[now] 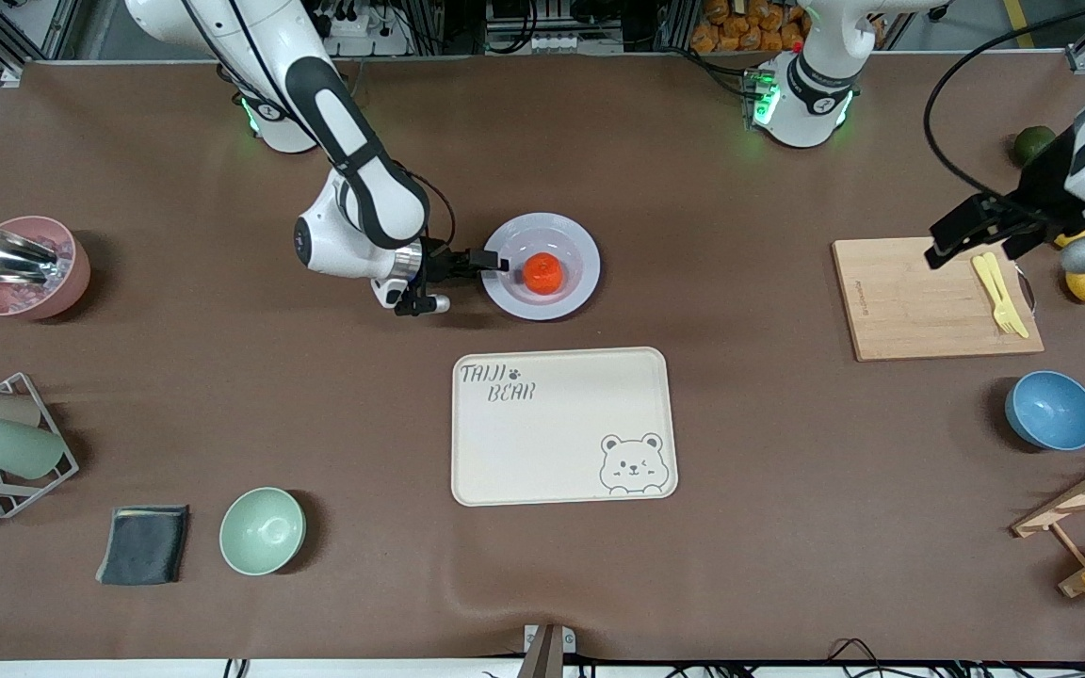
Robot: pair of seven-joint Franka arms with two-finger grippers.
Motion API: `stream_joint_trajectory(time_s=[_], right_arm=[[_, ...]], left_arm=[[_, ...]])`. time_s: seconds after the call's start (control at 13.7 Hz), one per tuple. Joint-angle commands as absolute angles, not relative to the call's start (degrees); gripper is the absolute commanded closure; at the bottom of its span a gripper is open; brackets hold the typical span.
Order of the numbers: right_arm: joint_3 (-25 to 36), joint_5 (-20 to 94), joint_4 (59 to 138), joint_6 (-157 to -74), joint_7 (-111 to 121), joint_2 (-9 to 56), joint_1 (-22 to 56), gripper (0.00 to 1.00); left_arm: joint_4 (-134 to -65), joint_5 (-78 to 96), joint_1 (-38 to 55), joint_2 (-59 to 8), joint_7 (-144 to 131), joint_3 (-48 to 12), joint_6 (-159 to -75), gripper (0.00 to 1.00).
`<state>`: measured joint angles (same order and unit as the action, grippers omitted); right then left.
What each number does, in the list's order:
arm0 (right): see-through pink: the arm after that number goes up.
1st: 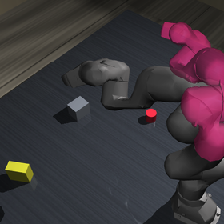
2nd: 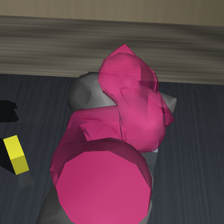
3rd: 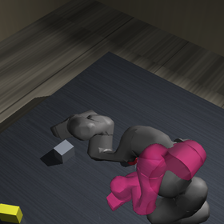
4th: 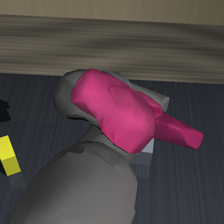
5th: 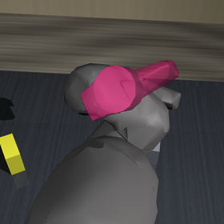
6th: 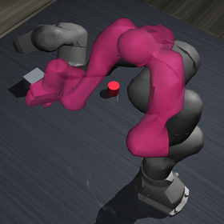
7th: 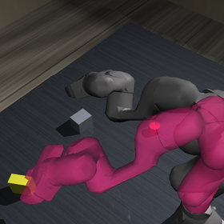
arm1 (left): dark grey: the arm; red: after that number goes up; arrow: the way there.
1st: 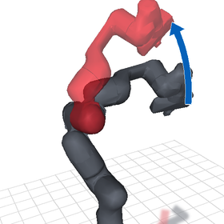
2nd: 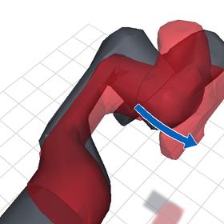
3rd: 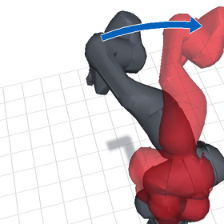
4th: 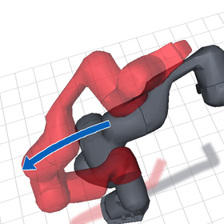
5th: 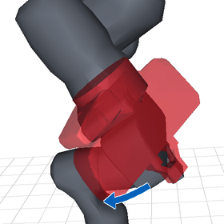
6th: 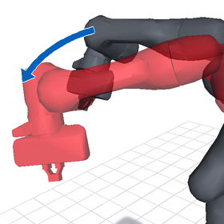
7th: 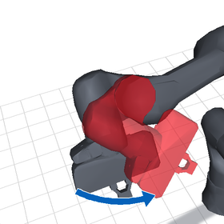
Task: Place orange and plate with both arms
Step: 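Grasp the plate rim with the right gripper while the left gripper withdraws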
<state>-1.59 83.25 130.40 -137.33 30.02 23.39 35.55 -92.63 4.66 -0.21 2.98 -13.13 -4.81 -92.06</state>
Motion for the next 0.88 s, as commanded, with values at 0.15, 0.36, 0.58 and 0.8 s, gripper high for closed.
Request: stream_joint_trajectory(time_s=[0.15, 0.36, 0.58, 0.8], right_arm=[[-1.05, 85.08, 130.08, -138.42, 31.99, 24.52, 37.62, 0.00], [-1.05, 85.08, 129.64, -138.96, 32.17, 25.14, 38.14, 0.71], [-1.05, 85.17, 129.55, -138.96, 32.17, 25.14, 38.06, 0.86], [-1.05, 85.17, 129.38, -138.96, 32.17, 25.14, 37.97, 0.92]], left_arm=[[-93.25, 5.19, -0.35, 6.06, -7.22, -3.78, -88.51, 0.00], [-93.34, 3.01, 0.17, 6.41, -7.21, -3.95, -88.42, 0.00], [-93.78, 0.26, 1.32, 7.38, -7.03, -4.31, -87.63, 0.00], [-94.30, 0.26, 1.32, 7.64, -6.94, -4.31, -87.54, 0.00]])
